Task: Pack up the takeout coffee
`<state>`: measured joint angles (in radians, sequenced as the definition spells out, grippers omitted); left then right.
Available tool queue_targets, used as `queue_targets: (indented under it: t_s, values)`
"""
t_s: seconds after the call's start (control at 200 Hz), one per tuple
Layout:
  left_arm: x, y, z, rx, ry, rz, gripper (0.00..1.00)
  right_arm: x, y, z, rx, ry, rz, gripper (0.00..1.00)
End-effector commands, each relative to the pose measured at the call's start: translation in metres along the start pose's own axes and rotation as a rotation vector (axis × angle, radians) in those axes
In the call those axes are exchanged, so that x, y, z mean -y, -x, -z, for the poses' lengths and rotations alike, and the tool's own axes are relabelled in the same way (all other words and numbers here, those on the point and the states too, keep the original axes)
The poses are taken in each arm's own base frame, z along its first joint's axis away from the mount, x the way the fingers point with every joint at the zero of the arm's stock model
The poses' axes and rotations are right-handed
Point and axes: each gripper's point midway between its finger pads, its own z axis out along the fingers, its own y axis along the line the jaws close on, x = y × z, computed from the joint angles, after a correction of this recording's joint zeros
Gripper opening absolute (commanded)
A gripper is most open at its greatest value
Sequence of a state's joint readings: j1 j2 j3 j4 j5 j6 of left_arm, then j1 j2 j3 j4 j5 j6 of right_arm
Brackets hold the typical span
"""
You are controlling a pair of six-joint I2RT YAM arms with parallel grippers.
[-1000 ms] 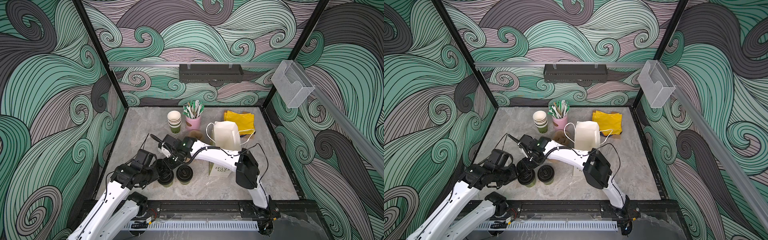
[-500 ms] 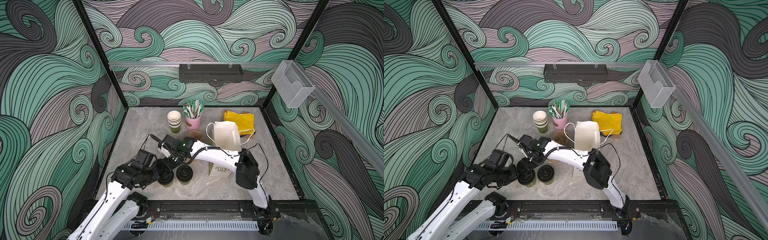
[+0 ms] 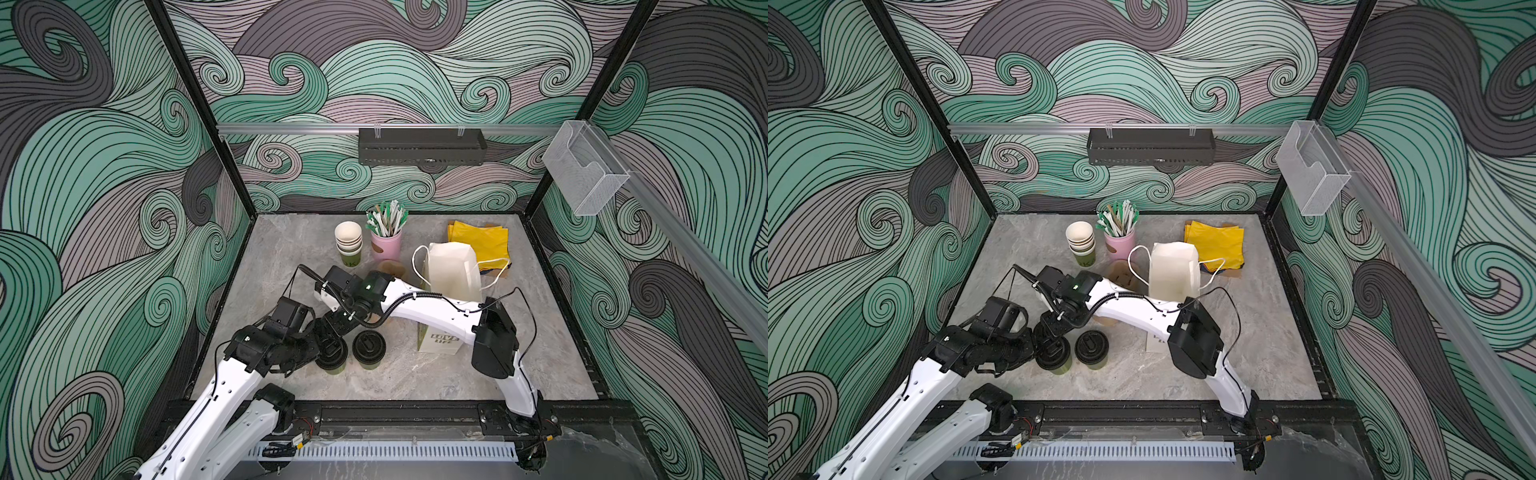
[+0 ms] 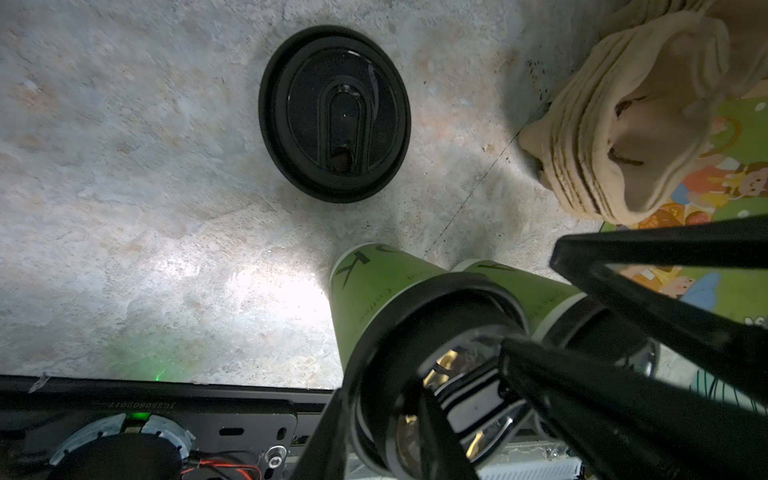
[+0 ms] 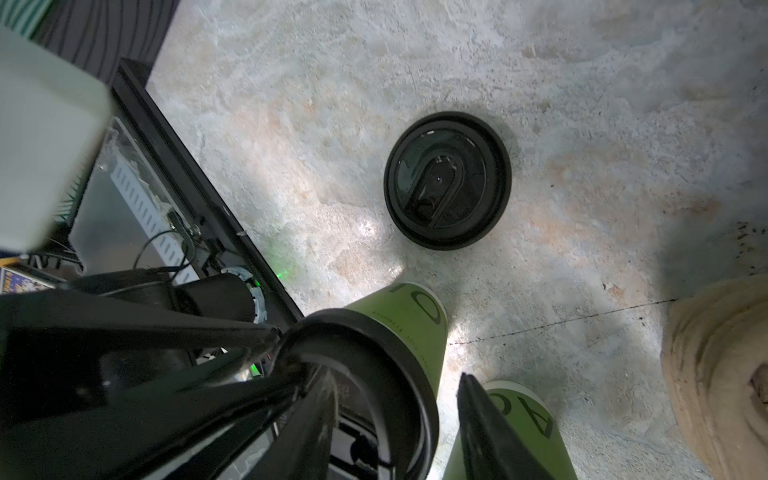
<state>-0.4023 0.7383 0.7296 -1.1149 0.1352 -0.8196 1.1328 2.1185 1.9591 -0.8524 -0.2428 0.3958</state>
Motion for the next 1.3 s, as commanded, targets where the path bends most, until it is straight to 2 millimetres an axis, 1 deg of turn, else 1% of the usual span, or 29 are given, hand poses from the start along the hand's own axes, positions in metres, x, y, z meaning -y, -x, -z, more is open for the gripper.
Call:
queue_targets:
  t_s: [0.0, 0.035, 0.15, 0.22, 0.285, 0.35, 0.48, 0.715, 0.876, 1.166, 1.296]
  values:
    - [-0.013, -0.008, -0.002, -0.047, 0.063, -0.006, 0.28, -0.011, 0.013, 0.033, 0.074, 0.020, 0.028, 0.53]
    - [-0.013, -0.008, -0.002, -0.045, 0.064, -0.007, 0.28, -0.012, 0.010, 0.037, 0.073, 0.024, 0.034, 0.54]
    - [-0.011, -0.008, -0.002, -0.044, 0.055, -0.011, 0.28, -0.004, -0.010, 0.048, 0.057, -0.002, 0.052, 0.58]
    - [-0.010, -0.008, -0.003, -0.047, 0.048, -0.012, 0.28, 0.001, -0.022, 0.052, 0.034, -0.015, 0.060, 0.60]
    - [-0.009, -0.008, -0.003, -0.048, 0.047, -0.010, 0.28, 0.001, -0.031, 0.048, 0.003, -0.003, 0.060, 0.61]
    - [-0.010, -0.008, -0.003, -0.049, 0.050, -0.012, 0.28, -0.004, -0.038, 0.041, -0.025, 0.015, 0.066, 0.61]
    - [-0.010, -0.008, -0.002, -0.047, 0.050, -0.016, 0.28, -0.009, -0.043, 0.030, -0.054, 0.025, 0.086, 0.60]
    - [-0.010, -0.009, -0.002, -0.051, 0.053, -0.011, 0.28, 0.000, -0.047, 0.017, -0.079, -0.006, 0.079, 0.46]
    - [-0.010, -0.008, -0.003, -0.048, 0.052, -0.011, 0.28, 0.002, -0.049, 0.009, -0.096, -0.006, 0.072, 0.37]
    - [-0.010, -0.008, -0.002, -0.048, 0.052, -0.013, 0.28, 0.003, -0.053, 0.004, -0.117, -0.003, 0.067, 0.25]
    - [-0.010, -0.007, -0.003, -0.048, 0.053, -0.012, 0.28, 0.004, -0.056, 0.001, -0.129, 0.000, 0.062, 0.23]
